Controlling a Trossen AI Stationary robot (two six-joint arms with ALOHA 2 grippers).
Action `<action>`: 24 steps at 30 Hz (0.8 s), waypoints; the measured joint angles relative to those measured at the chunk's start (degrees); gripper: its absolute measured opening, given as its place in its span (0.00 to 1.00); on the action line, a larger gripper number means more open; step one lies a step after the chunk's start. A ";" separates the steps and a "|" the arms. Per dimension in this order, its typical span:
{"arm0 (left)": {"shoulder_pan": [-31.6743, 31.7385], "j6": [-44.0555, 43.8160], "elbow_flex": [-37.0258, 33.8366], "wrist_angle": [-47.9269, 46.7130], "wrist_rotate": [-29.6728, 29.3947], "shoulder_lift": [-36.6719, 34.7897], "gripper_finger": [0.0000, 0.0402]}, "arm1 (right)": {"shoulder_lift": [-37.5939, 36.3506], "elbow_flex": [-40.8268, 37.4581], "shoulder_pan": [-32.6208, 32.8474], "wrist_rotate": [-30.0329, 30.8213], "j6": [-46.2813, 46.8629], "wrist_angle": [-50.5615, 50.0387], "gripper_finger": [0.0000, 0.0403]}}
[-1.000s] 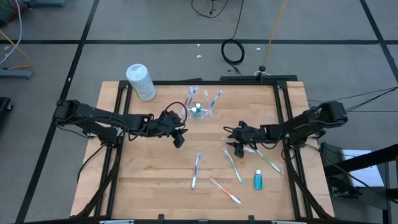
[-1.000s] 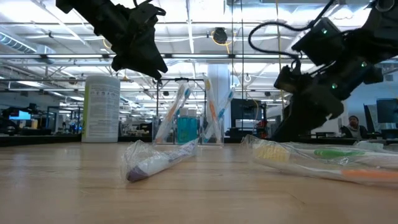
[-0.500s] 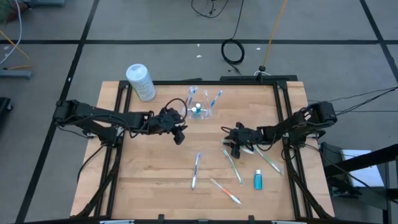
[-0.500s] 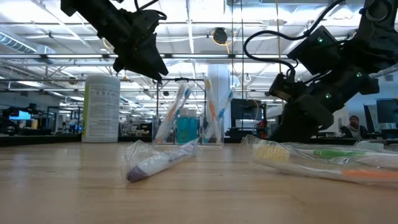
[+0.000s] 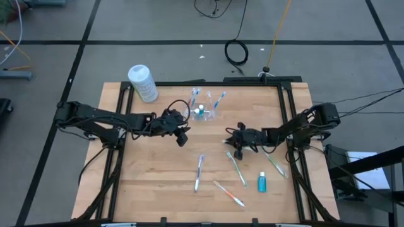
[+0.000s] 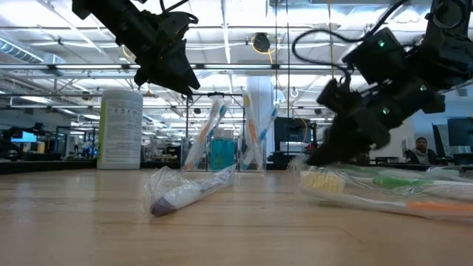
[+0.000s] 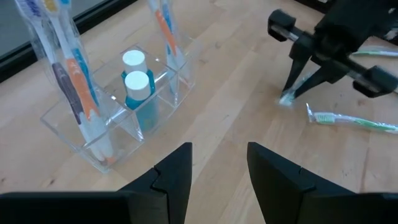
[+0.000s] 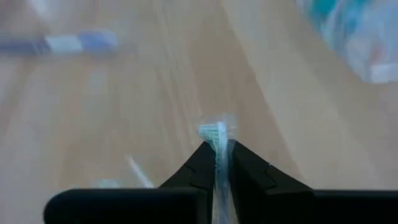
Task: Pick & Place toothbrushing station
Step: Put the top green toothbrush into the transparent organizer
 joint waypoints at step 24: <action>-0.02 0.26 0.00 -0.04 0.00 0.00 0.40 | 0.98 7.91 -9.45 -0.28 -9.64 45.01 0.06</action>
